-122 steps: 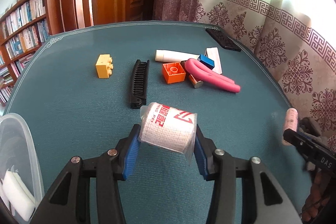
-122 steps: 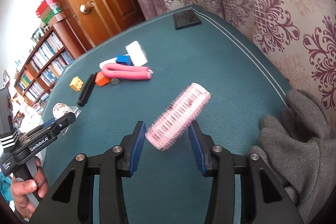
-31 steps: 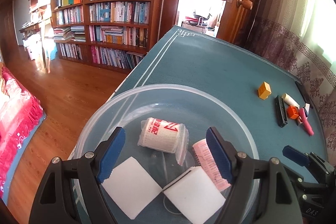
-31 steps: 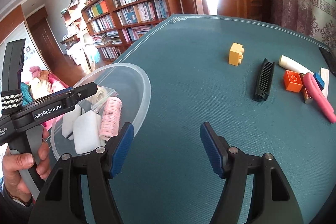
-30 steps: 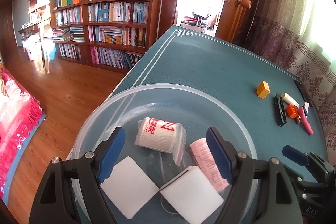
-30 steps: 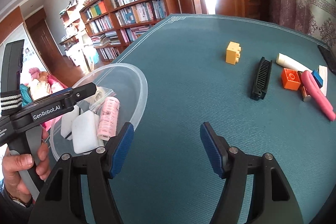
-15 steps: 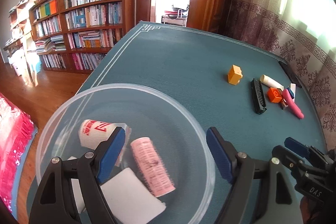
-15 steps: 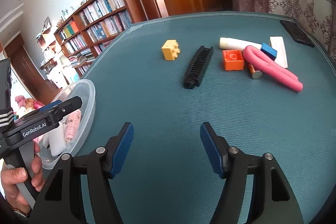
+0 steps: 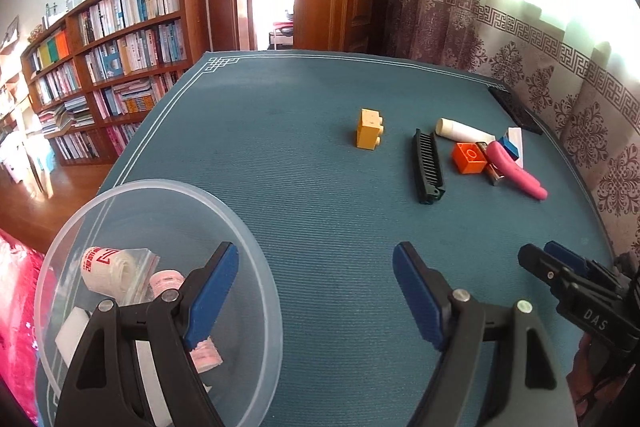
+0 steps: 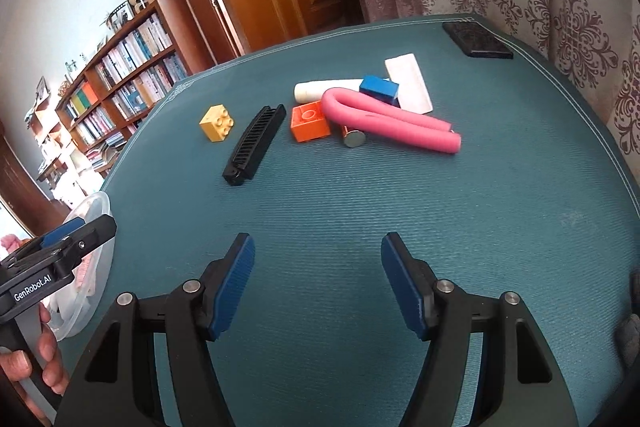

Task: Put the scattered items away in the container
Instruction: 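Move both open tools back over the table toward the remaining items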

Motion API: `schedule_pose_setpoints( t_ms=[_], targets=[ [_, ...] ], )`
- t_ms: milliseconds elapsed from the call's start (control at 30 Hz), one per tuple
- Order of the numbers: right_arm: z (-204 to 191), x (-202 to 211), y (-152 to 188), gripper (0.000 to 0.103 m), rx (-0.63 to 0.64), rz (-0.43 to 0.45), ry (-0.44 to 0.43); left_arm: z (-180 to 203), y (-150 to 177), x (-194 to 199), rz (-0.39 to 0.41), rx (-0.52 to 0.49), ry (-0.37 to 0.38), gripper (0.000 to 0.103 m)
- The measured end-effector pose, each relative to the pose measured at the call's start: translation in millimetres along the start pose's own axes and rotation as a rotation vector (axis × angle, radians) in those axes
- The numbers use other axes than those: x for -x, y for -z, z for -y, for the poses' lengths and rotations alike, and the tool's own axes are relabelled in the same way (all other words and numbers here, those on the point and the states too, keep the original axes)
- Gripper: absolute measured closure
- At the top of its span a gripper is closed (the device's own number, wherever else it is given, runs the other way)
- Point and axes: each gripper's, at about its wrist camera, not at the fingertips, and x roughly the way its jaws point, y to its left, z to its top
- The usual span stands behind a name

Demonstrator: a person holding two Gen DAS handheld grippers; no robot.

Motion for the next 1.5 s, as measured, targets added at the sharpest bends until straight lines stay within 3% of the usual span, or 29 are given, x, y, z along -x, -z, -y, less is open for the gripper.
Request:
schedule_pose_setpoints(
  t_ms=[233, 467, 600, 667, 800, 1100, 1233, 1500],
  targets=[
    [4, 20, 5, 0.034, -0.001, 0.022, 0.030, 14, 2, 7, 0.010, -0.029, 0.021, 0.020],
    [0, 42, 13, 0.034, 0.045, 0.047, 0.089, 22, 9, 16, 0.026, -0.041, 0.098, 0.019],
    [4, 52, 19, 0.034, 0.055, 0.054, 0.135, 31, 12, 15, 0.028, -0.041, 0.153, 0.010],
    [8, 54, 20, 0.034, 0.058, 0.053, 0.156, 35, 13, 17, 0.042, -0.049, 0.174, 0.000],
    [13, 54, 20, 0.034, 0.047, 0.047, 0.188, 42, 12, 17, 0.059, -0.075, 0.200, 0.000],
    [8, 28, -4, 0.034, 0.113, 0.032, 0.252, 41, 8, -6, 0.019, -0.089, 0.206, 0.000],
    [10, 7, -23, 0.034, 0.148, 0.015, 0.273, 43, 4, -18, -0.009, -0.097, 0.242, 0.000],
    [14, -33, -63, 0.034, 0.222, -0.023, 0.226, 43, 1, -28, -0.041, -0.123, 0.251, 0.000]
  ],
)
